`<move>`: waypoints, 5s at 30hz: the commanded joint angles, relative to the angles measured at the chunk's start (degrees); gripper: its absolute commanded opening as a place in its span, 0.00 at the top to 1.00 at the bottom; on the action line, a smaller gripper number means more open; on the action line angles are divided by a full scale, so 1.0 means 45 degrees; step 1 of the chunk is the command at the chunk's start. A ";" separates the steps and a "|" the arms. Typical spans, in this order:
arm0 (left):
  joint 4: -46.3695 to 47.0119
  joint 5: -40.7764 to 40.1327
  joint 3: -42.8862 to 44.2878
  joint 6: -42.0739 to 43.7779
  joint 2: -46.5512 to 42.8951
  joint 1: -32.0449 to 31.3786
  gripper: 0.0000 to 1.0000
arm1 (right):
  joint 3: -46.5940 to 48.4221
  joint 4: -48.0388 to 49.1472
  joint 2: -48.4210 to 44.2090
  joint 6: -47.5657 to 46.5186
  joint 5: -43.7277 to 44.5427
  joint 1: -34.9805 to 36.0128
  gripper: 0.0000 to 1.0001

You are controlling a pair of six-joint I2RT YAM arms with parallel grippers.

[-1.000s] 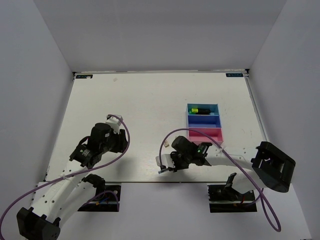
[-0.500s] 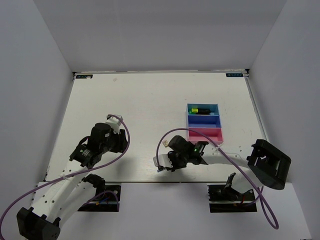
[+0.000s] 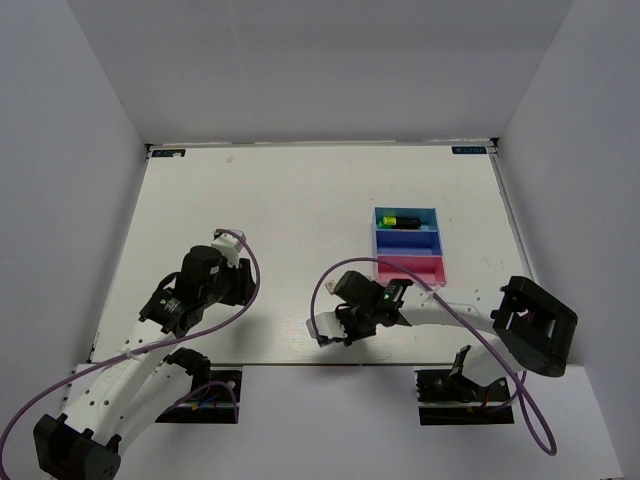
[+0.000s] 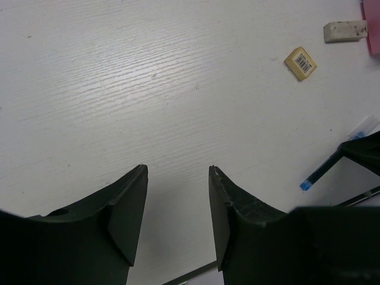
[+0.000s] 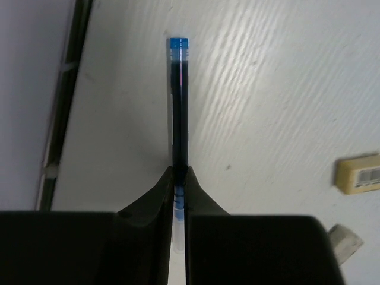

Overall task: Sort the stationery into containers
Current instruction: Pick up the pen from the corner of the board, then place the pen in the storage box, then pick up the stationery from the center of the board.

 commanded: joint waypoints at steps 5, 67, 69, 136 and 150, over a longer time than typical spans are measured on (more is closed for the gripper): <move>0.0018 -0.0101 0.0032 0.0123 0.0041 0.0070 0.44 | 0.0689 -0.3088 -0.1290 0.0501 0.0655 -0.0221 1.00; 0.0975 0.2163 0.0381 0.0045 0.1699 0.0051 0.75 | 0.2858 -0.1956 -0.1936 -0.4539 0.0128 -1.0026 0.61; 0.1053 0.2730 0.0558 -0.0052 0.2263 0.0090 0.75 | 0.2859 -0.1958 -0.1858 -0.4558 0.0226 -1.0064 0.61; -0.3263 -0.3343 1.1145 -1.2259 1.7189 -0.5691 0.44 | 0.1960 -0.0473 -0.6408 1.0735 -0.1922 -1.2369 0.85; -0.3497 -0.4976 1.1457 -0.9665 1.5668 -0.6627 1.00 | 0.1863 -0.0533 -0.6525 1.0638 -0.2567 -1.2760 0.46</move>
